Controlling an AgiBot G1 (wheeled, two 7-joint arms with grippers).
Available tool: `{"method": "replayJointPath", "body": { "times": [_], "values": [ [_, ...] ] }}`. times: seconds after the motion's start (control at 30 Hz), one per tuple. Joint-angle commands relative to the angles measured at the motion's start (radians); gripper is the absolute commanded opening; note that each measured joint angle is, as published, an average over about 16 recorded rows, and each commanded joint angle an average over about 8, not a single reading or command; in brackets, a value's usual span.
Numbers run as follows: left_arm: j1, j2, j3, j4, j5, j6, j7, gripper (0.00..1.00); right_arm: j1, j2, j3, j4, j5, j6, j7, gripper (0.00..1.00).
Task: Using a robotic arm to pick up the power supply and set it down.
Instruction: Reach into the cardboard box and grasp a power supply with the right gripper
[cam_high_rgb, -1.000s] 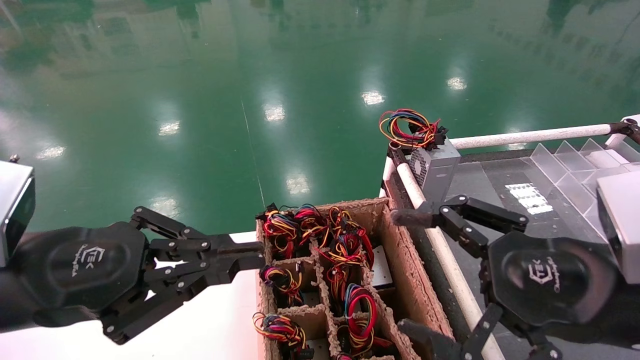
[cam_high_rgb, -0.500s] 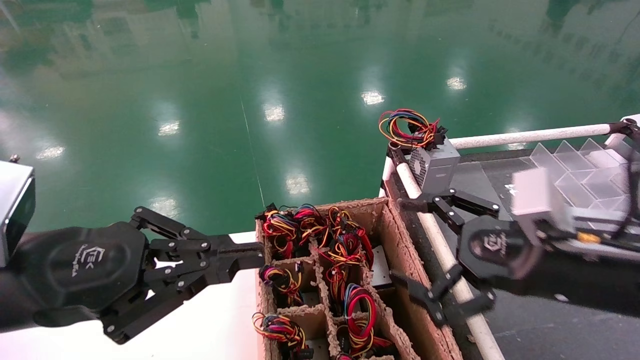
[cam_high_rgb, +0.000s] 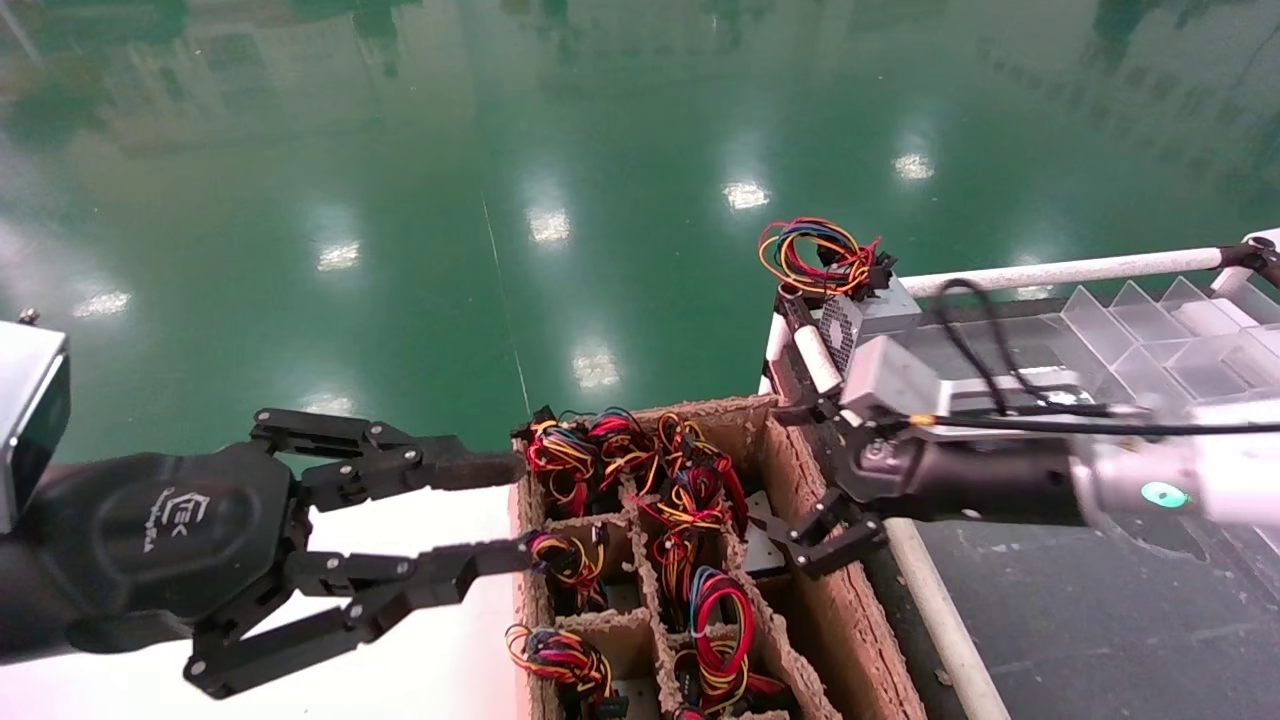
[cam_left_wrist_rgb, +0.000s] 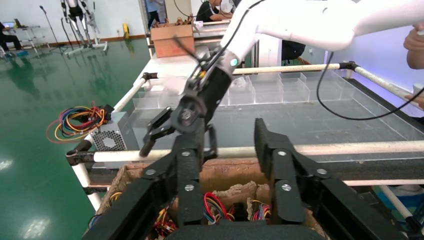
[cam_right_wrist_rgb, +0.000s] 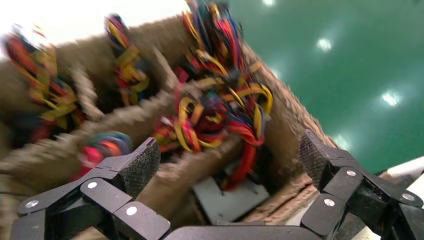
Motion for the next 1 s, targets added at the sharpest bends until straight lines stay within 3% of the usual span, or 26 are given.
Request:
{"method": "replayJointPath", "body": {
  "times": [0.03, 0.53, 1.0],
  "values": [
    [0.000, 0.000, 0.000, 0.000, 0.000, 0.000, 0.000, 1.00, 0.038, -0.038, -0.028, -0.050, -0.056, 0.010, -0.022, 1.00],
    [0.000, 0.000, 0.000, 0.000, 0.000, 0.000, 0.000, 1.00, 0.174, -0.214, -0.116, -0.331, -0.203, 0.041, -0.185, 1.00],
    [0.000, 0.000, 0.000, 0.000, 0.000, 0.000, 0.000, 1.00, 0.169, -0.249, -0.129, -0.352, -0.232, 0.098, -0.324, 1.00]
  ]
}}
